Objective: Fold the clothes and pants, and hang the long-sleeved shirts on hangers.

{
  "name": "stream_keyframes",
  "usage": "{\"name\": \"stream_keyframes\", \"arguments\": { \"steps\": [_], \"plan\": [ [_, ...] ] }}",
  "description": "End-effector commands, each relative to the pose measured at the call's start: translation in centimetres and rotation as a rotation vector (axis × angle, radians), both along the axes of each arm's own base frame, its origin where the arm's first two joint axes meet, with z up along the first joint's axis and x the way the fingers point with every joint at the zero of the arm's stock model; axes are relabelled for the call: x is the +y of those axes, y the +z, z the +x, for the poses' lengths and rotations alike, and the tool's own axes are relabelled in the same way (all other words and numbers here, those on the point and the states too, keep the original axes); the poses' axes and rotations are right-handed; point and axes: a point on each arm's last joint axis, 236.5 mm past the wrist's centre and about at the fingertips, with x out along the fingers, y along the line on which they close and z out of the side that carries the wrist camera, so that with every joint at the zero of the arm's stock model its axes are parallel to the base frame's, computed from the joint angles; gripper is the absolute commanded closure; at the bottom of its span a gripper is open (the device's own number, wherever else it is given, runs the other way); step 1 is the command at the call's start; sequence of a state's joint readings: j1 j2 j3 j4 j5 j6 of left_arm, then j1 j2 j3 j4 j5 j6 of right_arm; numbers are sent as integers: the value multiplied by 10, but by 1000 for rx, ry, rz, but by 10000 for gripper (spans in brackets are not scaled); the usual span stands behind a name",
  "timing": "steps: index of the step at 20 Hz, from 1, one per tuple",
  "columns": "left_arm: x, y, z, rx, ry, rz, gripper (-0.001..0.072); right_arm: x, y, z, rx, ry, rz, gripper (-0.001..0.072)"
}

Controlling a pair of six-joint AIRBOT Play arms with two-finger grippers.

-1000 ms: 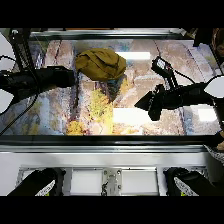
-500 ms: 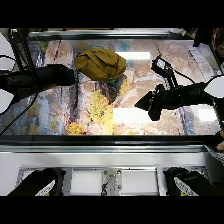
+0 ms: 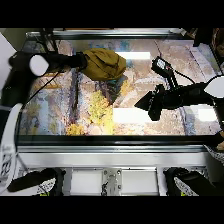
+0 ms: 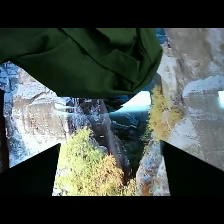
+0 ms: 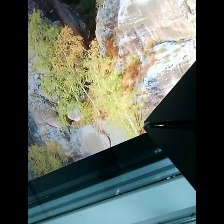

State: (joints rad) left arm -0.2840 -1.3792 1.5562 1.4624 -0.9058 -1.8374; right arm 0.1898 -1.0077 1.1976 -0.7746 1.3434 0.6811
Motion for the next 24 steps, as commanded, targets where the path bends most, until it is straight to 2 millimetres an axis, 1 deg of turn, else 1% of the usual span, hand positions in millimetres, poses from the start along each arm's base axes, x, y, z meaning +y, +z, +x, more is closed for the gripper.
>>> {"name": "stream_keyframes", "arguments": {
  "steps": [1,3,4,6,7,8,9,12,14,15,16,17,18,19,20,21,22,23,24],
  "plan": [
    [-5,-94,64,190,67,-148,25,0,0,0,0,1,0,694],
    [-14,-150,88,297,98,-253,25,0,0,0,1,1,0,693],
    [-21,-172,96,341,110,-310,25,0,0,0,0,1,0,694],
    [-34,-212,110,403,124,-388,25,0,0,0,1,1,0,694],
    [-36,-227,116,416,128,-396,25,0,0,0,0,1,0,693],
    [-42,-238,120,419,120,-392,25,0,0,0,1,1,0,693],
    [-48,-243,125,412,112,-391,25,0,0,0,0,1,0,693],
    [-59,-250,141,337,132,-402,25,0,0,0,0,1,0,694],
    [-63,-254,145,305,147,-406,25,0,0,0,1,1,0,693],
    [-63,-254,145,302,147,-406,28,0,0,0,1,1,0,693],
    [-64,-254,145,304,146,-408,189,0,0,0,1,1,0,694],
    [-65,-252,143,313,143,-414,453,0,0,0,0,1,0,694],
    [-63,-244,142,320,144,-433,699,0,0,0,0,1,0,693],
    [-58,-234,140,327,138,-431,693,0,0,0,0,1,0,693],
    [-52,-219,138,321,122,-418,693,0,0,0,1,1,0,694],
    [-47,-197,136,296,85,-397,693,0,0,0,0,1,0,693],
    [-45,-169,130,256,18,-359,694,0,0,0,0,1,0,694],
    [-47,-138,120,219,-55,-319,694,0,0,0,0,1,0,694],
    [-49,-107,104,190,-129,-267,693,0,0,0,1,1,0,694]
  ]
}}
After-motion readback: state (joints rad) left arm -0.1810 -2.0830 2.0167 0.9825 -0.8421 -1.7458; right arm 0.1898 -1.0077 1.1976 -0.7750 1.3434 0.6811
